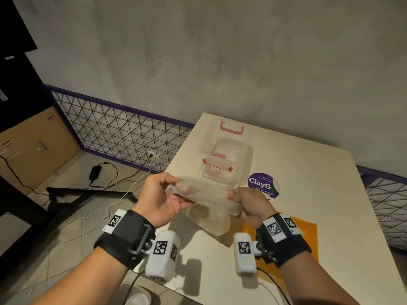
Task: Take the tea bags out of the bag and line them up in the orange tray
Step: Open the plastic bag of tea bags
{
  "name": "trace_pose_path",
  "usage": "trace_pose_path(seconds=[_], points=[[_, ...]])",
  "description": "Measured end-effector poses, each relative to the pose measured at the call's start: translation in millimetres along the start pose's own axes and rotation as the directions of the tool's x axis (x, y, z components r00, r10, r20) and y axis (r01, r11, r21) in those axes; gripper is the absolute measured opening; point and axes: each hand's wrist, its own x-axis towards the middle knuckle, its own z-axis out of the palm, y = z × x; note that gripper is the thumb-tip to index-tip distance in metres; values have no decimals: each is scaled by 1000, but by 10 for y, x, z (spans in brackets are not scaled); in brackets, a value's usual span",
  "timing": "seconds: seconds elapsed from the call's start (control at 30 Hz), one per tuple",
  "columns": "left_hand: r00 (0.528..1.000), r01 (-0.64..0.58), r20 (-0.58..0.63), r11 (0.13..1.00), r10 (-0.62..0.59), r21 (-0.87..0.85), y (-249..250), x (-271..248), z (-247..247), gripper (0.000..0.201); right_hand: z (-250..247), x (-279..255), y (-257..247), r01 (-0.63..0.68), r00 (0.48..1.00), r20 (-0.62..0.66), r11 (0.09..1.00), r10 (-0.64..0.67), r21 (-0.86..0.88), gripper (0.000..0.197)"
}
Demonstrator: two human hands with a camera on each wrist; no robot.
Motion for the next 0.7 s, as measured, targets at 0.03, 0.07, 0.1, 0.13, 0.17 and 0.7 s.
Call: trace_pose_path(seconds=[0.03,0.07,0.1,0.13,0.17,0.7], points=[[1000,-9,1,999,9,-39,-30,13,-40,19,0,2,-8,-53,998,31,991,49,123,13],[1000,-11,9,998,12,-55,-63,4,-51,20,3,2,-9,-105,993,74,962,89,253,16],[1000,-13,20,999,13,-32,-93,7,-77,25,3,3,-11,-149,987,114,919,114,365,21],[999,-11,37,1000,10,18,-122,2,-94,30,2,3,-9,-181,981,143,870,129,459,26],[999,-23,25,992,20,122,-137,13,-131,30,0,-2,-14,-210,975,175,828,137,519,30],[957,59,-289,985,-11,160,-286,378,-399,44,195,-19,397,297,937,15,775,-348,-558,19]])
